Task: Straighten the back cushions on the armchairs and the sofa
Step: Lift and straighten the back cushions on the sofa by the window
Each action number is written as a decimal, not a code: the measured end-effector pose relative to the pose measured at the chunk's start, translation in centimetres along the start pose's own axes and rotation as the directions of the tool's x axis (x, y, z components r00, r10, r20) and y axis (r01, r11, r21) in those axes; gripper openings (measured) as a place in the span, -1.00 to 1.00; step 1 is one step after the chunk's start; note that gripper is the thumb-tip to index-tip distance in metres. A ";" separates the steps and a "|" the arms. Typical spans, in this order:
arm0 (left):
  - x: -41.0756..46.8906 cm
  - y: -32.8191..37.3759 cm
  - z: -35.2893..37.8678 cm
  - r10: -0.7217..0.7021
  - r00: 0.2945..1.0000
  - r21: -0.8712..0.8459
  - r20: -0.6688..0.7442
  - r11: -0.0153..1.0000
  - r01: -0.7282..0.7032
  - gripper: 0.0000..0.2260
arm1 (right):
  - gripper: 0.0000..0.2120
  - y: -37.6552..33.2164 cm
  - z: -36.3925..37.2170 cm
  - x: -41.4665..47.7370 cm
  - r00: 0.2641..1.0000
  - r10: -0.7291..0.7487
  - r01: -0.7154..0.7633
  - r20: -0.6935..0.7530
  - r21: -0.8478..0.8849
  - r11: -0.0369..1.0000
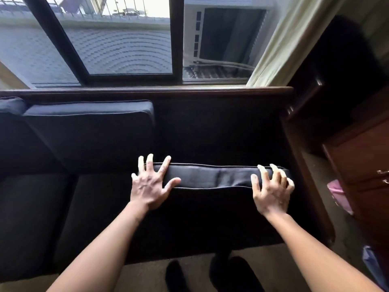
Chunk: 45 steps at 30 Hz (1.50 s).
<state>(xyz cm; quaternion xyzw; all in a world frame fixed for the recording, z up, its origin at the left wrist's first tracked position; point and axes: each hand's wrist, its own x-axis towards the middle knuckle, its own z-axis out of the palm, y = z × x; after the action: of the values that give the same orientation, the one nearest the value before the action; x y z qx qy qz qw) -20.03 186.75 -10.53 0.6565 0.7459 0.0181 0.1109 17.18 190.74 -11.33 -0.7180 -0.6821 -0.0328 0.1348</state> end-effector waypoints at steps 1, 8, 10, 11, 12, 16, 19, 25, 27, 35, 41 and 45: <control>0.5 0.5 0.2 -0.067 0.997 -0.031 -0.033 0.997 0.066 -0.18 | -0.51 0.7 0.0 0.5 0.994 0.105 -0.105 0.002 0.029 0.994; 4.3 1.5 0.8 -0.513 0.850 -0.516 -0.120 0.764 0.388 -0.27 | -0.55 1.8 1.9 5.6 0.815 0.577 -0.492 0.040 0.573 0.655; 5.2 1.3 0.9 -0.617 0.786 -0.654 -0.043 0.612 0.444 -0.27 | -0.59 1.9 2.5 7.1 0.705 0.701 -0.568 0.111 0.680 0.464; 5.4 1.5 1.1 -0.658 0.753 -0.725 -0.010 0.523 0.448 -0.29 | -0.60 2.0 2.9 7.7 0.672 0.725 -0.587 0.150 0.704 0.399; 5.6 1.9 1.3 -0.695 0.719 -0.791 0.012 0.433 0.432 -0.32 | -0.61 1.8 3.4 8.4 0.656 0.733 -0.595 0.177 0.719 0.359; 8.0 4.3 1.0 -0.797 0.604 -0.876 0.012 0.283 0.391 -0.41 | -0.57 1.4 5.3 11.9 0.652 0.740 -0.558 0.165 0.766 0.320; 10.4 6.4 0.3 -0.841 0.541 -0.842 -0.029 0.312 0.441 -0.40 | -0.61 1.7 5.5 14.7 0.631 0.753 -0.584 0.188 0.754 0.301; 14.2 11.7 -1.2 -0.867 0.490 -0.844 -0.090 0.327 0.424 -0.39 | -0.61 4.2 4.5 22.6 0.673 0.733 -0.508 0.095 0.779 0.366; 16.3 13.5 -1.8 -0.860 0.498 -0.855 -0.111 0.339 0.394 -0.39 | -0.61 5.1 4.0 25.9 0.683 0.729 -0.476 0.056 0.791 0.384; 26.5 17.1 -2.9 -0.815 0.546 -0.844 -0.193 0.422 0.330 -0.41 | -0.57 8.1 5.2 35.8 0.679 0.733 -0.453 0.042 0.809 0.374; 32.3 17.5 -1.8 -0.787 0.579 -0.769 -0.214 0.501 0.396 -0.39 | -0.55 9.0 9.1 38.7 0.698 0.708 -0.508 0.107 0.770 0.385; 33.1 16.3 1.2 -0.793 0.586 -0.715 -0.166 0.506 0.482 -0.37 | -0.59 8.4 11.8 39.8 0.743 0.660 -0.518 0.111 0.720 0.461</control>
<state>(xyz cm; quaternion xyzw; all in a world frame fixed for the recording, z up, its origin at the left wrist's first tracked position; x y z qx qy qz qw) -7.71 221.41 -13.54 0.2214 0.8937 0.3700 0.1241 26.53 231.90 -14.71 -0.7915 -0.3311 0.2162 0.4660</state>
